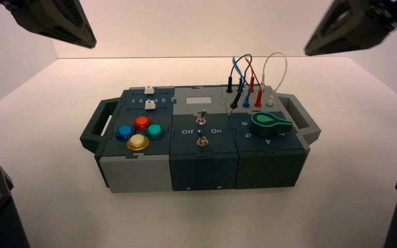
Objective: Insert the black wire.
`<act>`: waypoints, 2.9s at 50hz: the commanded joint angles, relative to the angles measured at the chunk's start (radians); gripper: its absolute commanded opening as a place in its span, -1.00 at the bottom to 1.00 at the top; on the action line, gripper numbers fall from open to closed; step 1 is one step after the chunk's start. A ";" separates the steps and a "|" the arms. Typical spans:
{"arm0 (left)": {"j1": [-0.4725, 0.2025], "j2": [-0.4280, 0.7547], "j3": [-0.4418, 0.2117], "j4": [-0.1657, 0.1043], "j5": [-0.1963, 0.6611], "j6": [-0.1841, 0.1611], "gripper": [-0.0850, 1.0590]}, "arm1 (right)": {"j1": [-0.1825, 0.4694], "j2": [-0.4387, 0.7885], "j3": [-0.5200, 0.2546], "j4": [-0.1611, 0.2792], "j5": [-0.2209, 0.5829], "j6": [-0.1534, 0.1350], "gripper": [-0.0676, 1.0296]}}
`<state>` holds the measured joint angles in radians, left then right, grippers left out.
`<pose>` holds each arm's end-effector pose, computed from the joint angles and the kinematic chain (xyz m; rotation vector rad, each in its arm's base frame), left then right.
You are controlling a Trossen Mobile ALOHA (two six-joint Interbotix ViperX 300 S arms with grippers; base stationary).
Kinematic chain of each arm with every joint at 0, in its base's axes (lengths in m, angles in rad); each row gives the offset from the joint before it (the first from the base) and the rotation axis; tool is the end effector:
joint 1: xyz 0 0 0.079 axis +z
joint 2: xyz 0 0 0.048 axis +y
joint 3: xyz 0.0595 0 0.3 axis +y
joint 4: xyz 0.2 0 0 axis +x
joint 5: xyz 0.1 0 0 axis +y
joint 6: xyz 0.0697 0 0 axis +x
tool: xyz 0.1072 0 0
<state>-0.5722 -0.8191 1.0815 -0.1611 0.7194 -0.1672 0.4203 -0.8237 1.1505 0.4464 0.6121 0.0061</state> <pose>0.1663 -0.1294 0.1519 -0.0270 1.0431 -0.4760 0.1758 0.1266 0.1449 0.2635 1.0088 0.4449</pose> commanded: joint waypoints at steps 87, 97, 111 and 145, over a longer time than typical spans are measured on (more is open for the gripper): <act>-0.215 0.290 -0.150 0.000 -0.054 0.032 -0.91 | 0.198 0.669 -0.215 0.135 -0.221 -0.014 -0.26; -0.215 0.290 -0.150 0.003 -0.049 0.034 -0.91 | 0.198 0.692 -0.229 0.135 -0.239 -0.014 -0.26; -0.213 0.290 -0.155 0.003 -0.038 0.043 -0.91 | 0.196 0.724 -0.261 0.133 -0.239 -0.014 -0.26; -0.215 0.290 -0.160 0.005 -0.021 0.057 -0.91 | 0.196 0.742 -0.264 0.133 -0.222 -0.012 -0.43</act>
<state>-0.7823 -0.5216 0.9587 -0.1595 0.7010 -0.1135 0.6151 -0.0706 0.9050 0.5783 0.3927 -0.0061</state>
